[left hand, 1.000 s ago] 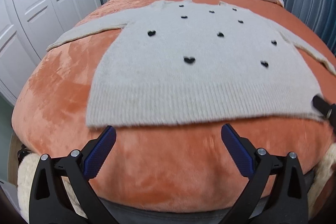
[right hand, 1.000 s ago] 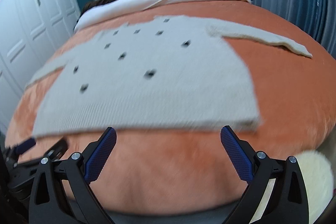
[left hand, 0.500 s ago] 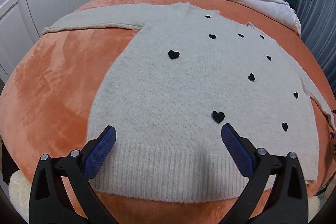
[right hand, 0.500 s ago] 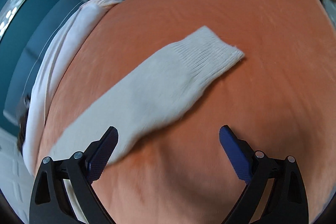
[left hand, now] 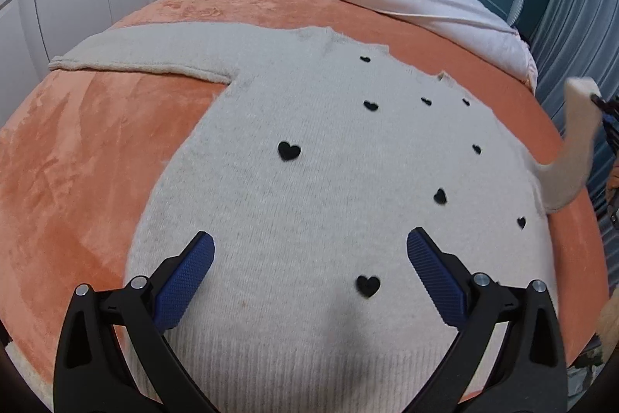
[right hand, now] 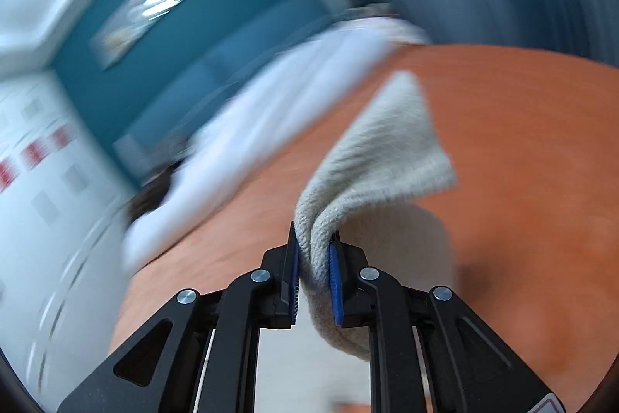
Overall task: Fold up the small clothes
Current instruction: 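Grasp the sweater sleeve cuff with the right tool and lift it, then fold the held sleeve across the sweater body with the right tool while the left tool grasps the other sleeve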
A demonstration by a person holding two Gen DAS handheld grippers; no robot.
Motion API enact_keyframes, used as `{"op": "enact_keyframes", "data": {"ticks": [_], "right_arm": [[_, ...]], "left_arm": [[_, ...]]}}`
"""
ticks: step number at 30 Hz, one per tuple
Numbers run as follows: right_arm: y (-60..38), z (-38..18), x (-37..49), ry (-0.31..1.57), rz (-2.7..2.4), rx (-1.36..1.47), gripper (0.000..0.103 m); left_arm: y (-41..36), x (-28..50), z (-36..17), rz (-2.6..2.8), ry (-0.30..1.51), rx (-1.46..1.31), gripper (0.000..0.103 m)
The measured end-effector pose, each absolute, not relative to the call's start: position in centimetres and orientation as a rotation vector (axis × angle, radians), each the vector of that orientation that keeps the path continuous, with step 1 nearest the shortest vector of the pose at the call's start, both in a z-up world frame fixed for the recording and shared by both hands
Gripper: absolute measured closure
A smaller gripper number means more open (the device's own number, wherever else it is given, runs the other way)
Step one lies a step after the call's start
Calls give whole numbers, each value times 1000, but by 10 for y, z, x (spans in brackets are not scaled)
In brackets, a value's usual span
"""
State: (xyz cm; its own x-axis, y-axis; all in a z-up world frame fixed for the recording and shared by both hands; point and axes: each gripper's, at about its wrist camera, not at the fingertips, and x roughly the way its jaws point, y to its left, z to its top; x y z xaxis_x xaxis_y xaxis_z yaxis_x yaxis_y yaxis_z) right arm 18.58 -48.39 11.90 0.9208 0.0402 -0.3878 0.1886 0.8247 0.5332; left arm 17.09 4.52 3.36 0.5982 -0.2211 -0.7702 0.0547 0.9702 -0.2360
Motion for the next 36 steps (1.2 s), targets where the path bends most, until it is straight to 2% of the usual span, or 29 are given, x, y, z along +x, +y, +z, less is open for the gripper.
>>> {"op": "enact_keyframes", "data": {"ticks": [3,4,5,8,12,17,24,26,27,28,29,30,31,32,36], "right_arm": [[-372,112,229,494,176,495,77],[-342,98,238,538,221,471,66],[-313,78,245,593,255,447,62],[-282,33,243,704,261,433,62],[-316,-7,203,756,148,546,61],[-401,-28,152,739,-52,688,52],[-452,-46,166,725,-116,829,48],[-451,-50,176,723,-124,863,46],[-450,-51,181,718,-136,871,46],[-449,-52,183,716,-145,865,46],[-446,-52,185,717,-156,850,49],[-445,-50,188,716,-165,836,54],[-444,-45,191,710,-167,818,79],[-443,-36,192,688,-155,806,94],[-439,8,175,492,-87,796,95]], "left_arm": [[50,187,45,-176,890,-256,5],[52,194,48,-188,890,-281,5],[52,202,49,-196,892,-300,5],[53,228,47,-228,915,-347,5],[51,274,32,-270,943,-424,5],[30,342,2,-275,1023,-548,5],[1,399,-27,-172,1076,-638,5],[-6,407,-23,-166,1064,-613,18],[-9,410,-20,-174,1055,-597,46],[-11,413,-17,-203,1052,-589,83],[-14,418,-14,-268,1055,-596,98],[-16,421,-8,-298,1045,-602,95],[-15,420,1,-302,1017,-593,96],[-14,418,15,-310,965,-573,96],[-4,401,56,-349,809,-549,96]]}}
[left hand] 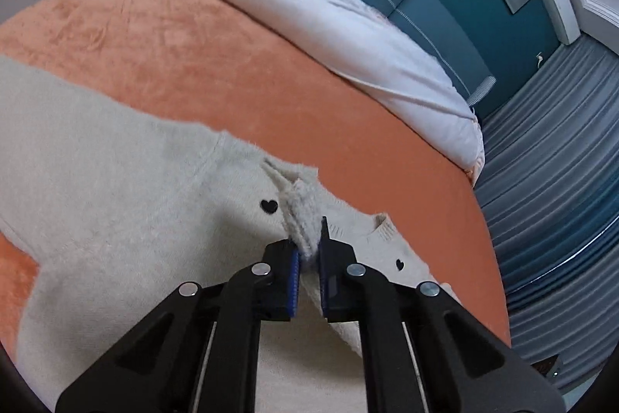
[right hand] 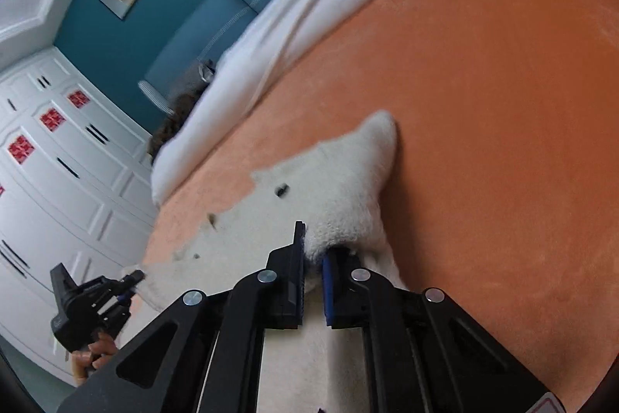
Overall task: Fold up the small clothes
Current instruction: 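Fold the held sleeve across the sweater body with the right tool while the left tool grasps the other sleeve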
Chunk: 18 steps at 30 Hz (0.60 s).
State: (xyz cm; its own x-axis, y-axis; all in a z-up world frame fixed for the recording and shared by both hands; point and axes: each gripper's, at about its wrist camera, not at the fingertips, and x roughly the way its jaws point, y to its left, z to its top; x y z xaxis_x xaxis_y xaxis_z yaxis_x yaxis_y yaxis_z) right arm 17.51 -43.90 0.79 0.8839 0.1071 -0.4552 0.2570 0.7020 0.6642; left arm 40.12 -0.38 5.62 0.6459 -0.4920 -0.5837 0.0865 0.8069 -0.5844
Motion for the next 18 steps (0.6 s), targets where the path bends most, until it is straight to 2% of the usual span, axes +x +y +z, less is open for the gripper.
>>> {"op": "enact_keyframes", "data": {"ticks": [2,5,7,13,15,18], "right_arm": [[-440,-1,176,522,-111,757,96],[-443,-67,202,810,-196,752,98],[-443,-55,197,756,-192,751,98],[-429,-20,170,714,-289,651,92],[-425,-4,160,654,-367,608,85],[-411,9,183,648,-263,576,86]], "left_arm": [[0,398,46,-308,805,-500,96],[-4,411,-21,-233,1015,-424,96],[2,404,-39,-243,995,-438,94],[5,394,-39,-257,951,-459,93],[5,390,-40,-263,931,-447,92],[2,390,-41,-260,906,-442,92]]}}
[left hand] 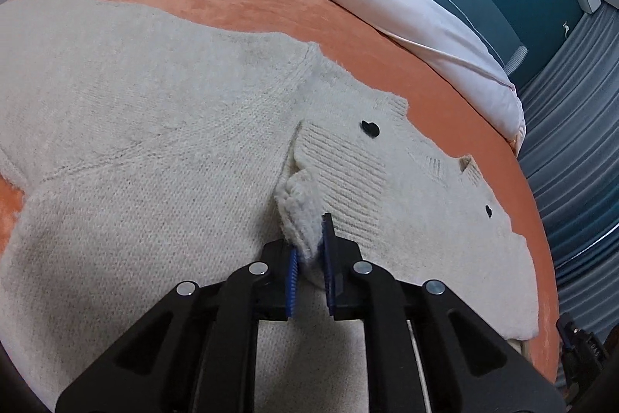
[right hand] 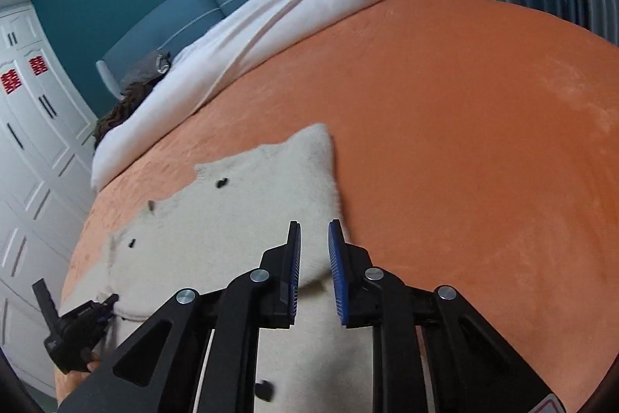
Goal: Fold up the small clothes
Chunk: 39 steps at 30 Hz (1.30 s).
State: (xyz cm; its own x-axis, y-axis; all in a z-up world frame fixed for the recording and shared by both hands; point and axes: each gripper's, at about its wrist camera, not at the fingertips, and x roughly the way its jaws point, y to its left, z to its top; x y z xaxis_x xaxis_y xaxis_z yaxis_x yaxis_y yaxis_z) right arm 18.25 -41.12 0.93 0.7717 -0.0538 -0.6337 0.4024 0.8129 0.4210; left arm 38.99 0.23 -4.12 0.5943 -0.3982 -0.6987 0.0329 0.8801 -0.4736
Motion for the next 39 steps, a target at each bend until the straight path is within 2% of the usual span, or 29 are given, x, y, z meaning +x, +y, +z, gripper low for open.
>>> {"op": "enact_keyframes", "data": {"ticks": [2,4,6,8,12,14,16,18,19,20,25,28,30,32,33,37,39], "right_arm": [[-395,2,214,725,-167,503,88],[-397,-24,238,824,-208,457,96],[-426,-52,237,856,-293,547,103],[-451,-60,217,767,-244,768,103],[-427,-48,191,748,-273,668,102],[-402,-41,179,752,-252,562,91],[-375,-44,171,787,-219,464,86],[-362,-47,162,794,-212,402,77],[-356,-45,160,788,-213,380,69],[-352,-44,160,791,-214,361,62],[-344,-49,159,817,-233,317,55],[-342,-51,159,820,-229,298,48],[-338,-53,161,823,-229,287,45],[-336,-54,162,828,-224,282,41],[-336,-54,162,828,-222,283,40],[-338,-57,162,826,-211,299,37],[-339,-57,162,822,-204,310,37]], "left_arm": [[0,389,-42,-257,899,-434,92],[3,388,-43,-258,898,-434,91],[3,388,-43,-262,895,-440,91],[5,387,-46,-270,886,-450,91],[21,385,-45,-313,889,-560,86],[44,377,-36,-298,874,-622,74],[81,365,-22,-222,816,-637,42],[133,360,-11,-123,770,-652,31],[162,360,-8,-47,763,-648,24],[188,361,-7,26,755,-641,23],[338,377,-15,384,750,-725,23],[388,383,-19,429,715,-815,23],[398,394,-20,443,724,-830,26],[397,405,-16,429,732,-808,67],[394,414,-14,382,759,-812,97],[349,419,41,232,662,-691,96],[293,421,84,87,610,-571,96]]}}
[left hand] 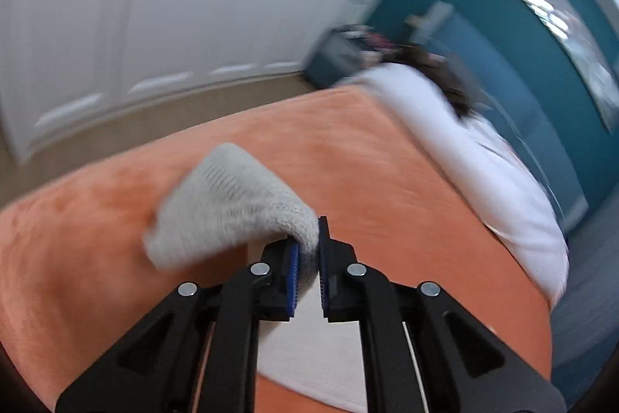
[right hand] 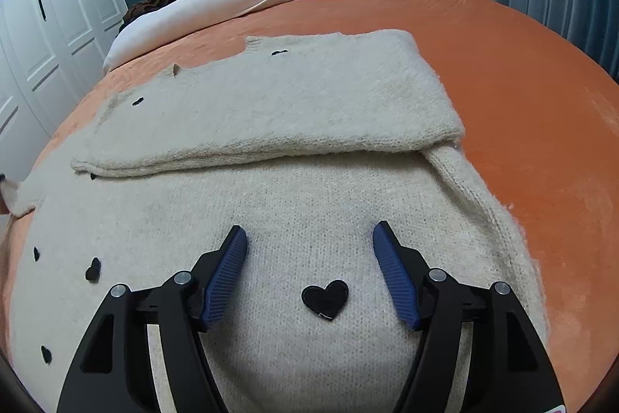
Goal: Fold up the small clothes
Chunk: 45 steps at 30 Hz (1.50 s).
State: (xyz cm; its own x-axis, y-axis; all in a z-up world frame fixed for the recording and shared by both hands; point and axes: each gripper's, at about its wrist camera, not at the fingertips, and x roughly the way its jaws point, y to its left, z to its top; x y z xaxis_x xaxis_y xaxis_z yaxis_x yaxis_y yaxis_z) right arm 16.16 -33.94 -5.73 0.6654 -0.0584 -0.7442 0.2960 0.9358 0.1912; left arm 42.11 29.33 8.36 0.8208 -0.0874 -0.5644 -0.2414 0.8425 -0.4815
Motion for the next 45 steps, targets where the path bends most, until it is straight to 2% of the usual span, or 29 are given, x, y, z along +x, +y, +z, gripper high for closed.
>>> {"op": "enact_keyframes", "data": {"ticks": [5,9,11,12,13,16,18,20,24,30,33,37,40,42,44,45], "right_arm": [[-342,-58,159,811,-186,334,34],[-345,-57,156,800,-162,362,32],[-347,-57,156,794,-149,376,31],[-349,-58,155,790,-141,387,30],[-351,-58,154,785,-133,399,30],[-356,-57,152,770,-108,439,29],[-358,-56,151,765,-98,456,29],[-357,-51,150,760,-107,455,30],[-354,-23,161,694,-76,488,29],[-354,-20,243,773,-25,660,28],[-347,-36,272,838,-49,699,28],[-329,-35,285,828,-64,663,29],[-321,-37,288,828,-39,670,38],[-317,-40,291,844,-41,656,51],[-313,-41,297,860,-33,646,84],[-312,-41,301,868,-14,653,91]], "left_arm": [[126,405,143,-292,574,-418,95],[-7,379,115,-505,693,-356,91],[-57,361,74,-532,810,-344,67],[-74,352,51,-528,869,-348,44],[-86,341,27,-505,920,-354,40],[-85,323,-17,-465,1007,-402,40],[-59,315,-29,-455,999,-497,40],[-26,321,-22,-391,957,-549,40],[44,346,-9,-232,863,-687,25],[117,366,-34,-132,885,-1010,27],[124,358,-29,-131,835,-1082,27],[131,347,-13,-163,782,-1115,26],[136,342,-26,-129,842,-1124,26],[142,339,-39,-104,870,-1143,27],[147,340,-43,-96,850,-1176,27],[146,343,-40,-95,835,-1181,27]]}}
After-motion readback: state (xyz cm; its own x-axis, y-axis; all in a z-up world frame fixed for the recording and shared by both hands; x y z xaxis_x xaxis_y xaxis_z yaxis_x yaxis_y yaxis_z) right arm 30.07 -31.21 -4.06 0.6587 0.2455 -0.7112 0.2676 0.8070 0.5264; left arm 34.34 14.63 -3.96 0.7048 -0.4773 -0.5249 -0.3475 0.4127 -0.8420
